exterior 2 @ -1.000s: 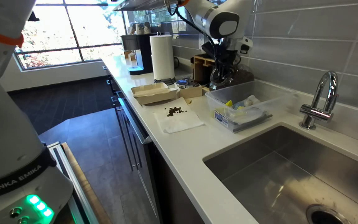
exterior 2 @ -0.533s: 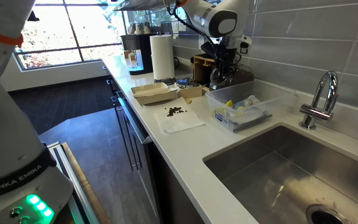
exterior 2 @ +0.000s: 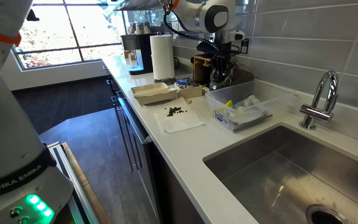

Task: Pick up the spoon, scope the objects from the bottle and put them in the bowl

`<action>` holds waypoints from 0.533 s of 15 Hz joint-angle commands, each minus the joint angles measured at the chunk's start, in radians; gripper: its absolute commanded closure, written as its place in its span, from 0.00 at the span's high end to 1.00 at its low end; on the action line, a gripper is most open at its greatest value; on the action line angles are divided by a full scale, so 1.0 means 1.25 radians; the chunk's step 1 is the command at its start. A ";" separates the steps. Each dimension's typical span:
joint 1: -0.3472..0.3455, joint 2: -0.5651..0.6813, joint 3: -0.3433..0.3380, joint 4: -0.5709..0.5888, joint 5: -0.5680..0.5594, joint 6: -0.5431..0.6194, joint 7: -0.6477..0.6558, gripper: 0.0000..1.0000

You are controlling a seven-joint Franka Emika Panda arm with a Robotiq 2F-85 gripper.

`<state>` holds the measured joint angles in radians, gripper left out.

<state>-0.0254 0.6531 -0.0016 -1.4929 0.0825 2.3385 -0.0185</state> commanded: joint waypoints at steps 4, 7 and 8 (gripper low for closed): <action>0.026 -0.060 -0.014 -0.089 -0.064 0.077 0.012 0.03; 0.022 -0.088 -0.006 -0.150 -0.058 0.124 0.005 0.03; 0.023 -0.097 -0.004 -0.171 -0.057 0.141 0.004 0.03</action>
<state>-0.0045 0.5958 -0.0073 -1.5901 0.0254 2.4469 -0.0194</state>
